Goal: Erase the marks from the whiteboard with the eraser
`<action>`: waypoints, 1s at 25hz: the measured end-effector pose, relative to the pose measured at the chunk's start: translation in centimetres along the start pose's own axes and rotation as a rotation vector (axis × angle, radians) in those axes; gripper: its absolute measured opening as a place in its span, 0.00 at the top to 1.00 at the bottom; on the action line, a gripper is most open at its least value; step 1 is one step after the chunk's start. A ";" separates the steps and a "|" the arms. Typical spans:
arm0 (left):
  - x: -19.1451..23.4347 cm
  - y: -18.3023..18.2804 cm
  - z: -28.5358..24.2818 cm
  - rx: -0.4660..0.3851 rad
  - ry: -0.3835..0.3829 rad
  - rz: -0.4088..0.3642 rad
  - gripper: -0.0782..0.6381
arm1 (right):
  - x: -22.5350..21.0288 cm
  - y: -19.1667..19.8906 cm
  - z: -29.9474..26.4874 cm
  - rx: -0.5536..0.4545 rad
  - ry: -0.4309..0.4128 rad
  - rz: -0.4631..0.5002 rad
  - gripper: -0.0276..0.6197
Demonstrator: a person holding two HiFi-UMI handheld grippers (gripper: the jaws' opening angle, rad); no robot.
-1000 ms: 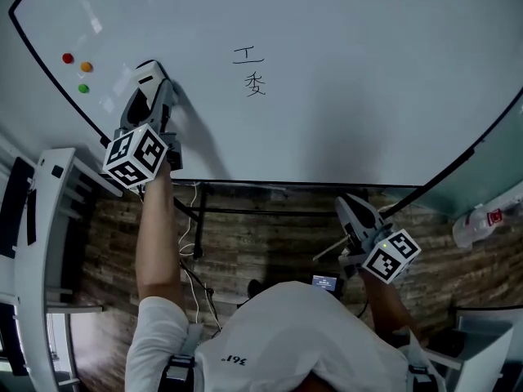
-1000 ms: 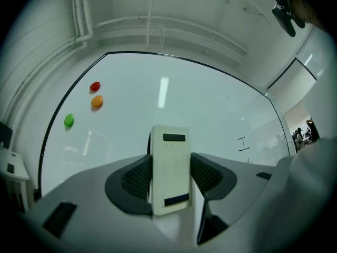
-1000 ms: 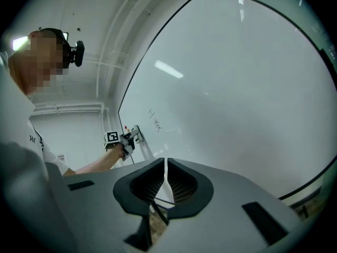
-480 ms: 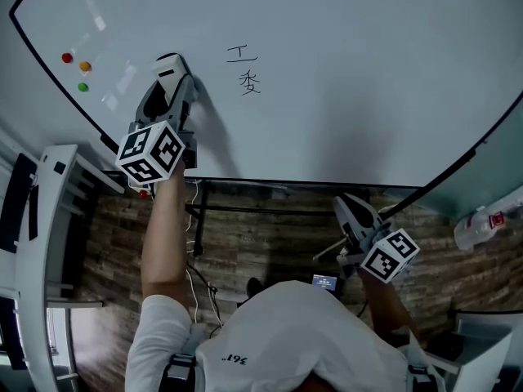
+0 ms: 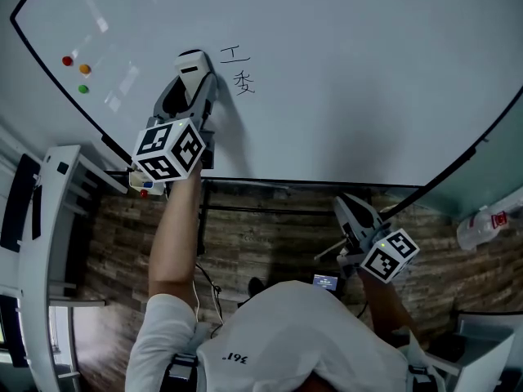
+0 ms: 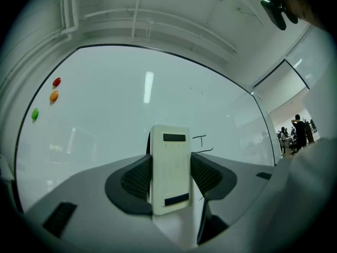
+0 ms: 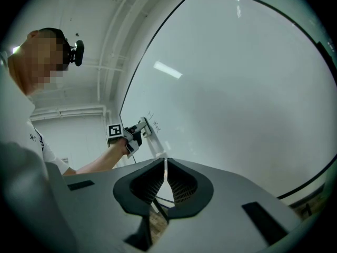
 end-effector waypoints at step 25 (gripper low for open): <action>-6.7 1.4 -2.2 0.043 0.007 0.016 0.56 | -0.5 0.4 1.2 -0.004 -0.008 -0.020 0.91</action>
Point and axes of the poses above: the fingertips, and each gripper's own axes: z backward along the fingers, x to its left, y out of its underside, the point moved 10 cm from there along z, backward along the fingers, and after that the axes turned 11 degrees about z, right-handed, at the moved point
